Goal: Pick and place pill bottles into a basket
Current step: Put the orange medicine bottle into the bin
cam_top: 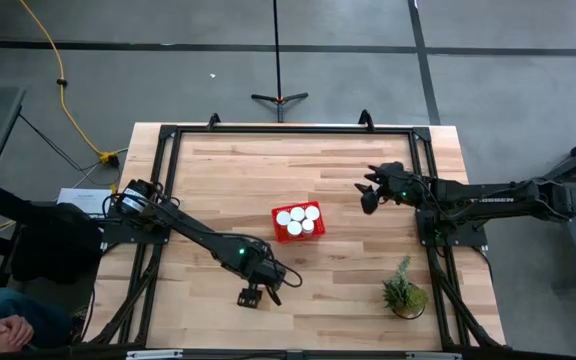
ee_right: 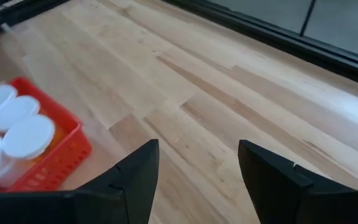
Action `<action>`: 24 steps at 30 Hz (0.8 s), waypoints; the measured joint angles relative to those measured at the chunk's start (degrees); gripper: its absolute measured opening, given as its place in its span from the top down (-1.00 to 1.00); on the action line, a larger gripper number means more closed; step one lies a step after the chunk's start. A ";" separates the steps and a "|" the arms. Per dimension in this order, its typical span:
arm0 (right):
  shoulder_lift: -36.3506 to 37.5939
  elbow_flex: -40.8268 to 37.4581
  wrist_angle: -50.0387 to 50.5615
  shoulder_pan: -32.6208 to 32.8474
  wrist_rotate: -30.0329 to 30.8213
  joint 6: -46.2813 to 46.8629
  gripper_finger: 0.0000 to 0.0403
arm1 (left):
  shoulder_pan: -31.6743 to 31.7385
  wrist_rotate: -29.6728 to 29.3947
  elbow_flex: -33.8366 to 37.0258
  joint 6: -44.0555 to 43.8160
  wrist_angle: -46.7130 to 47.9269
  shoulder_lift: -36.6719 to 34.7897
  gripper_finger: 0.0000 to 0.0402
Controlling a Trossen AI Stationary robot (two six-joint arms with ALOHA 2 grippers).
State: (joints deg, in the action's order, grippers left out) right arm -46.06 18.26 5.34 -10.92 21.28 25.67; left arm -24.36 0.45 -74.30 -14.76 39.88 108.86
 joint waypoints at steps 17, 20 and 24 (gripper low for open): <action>0.00 0.00 -0.01 0.02 -2.10 -1.15 -0.05 | 0.02 -1.33 0.00 1.57 -1.32 0.00 -0.88; 0.00 0.00 -0.02 0.01 -2.01 -1.11 -0.05 | 0.02 -1.33 0.00 1.55 -1.31 0.00 -0.84; 0.00 0.00 0.00 0.02 -1.95 -1.11 -0.05 | 0.02 -1.33 0.00 1.53 -1.29 0.00 -0.70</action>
State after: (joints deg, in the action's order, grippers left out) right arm -46.06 18.26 5.34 -10.90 19.33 24.56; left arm -24.34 -0.88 -74.30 -13.23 38.59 108.86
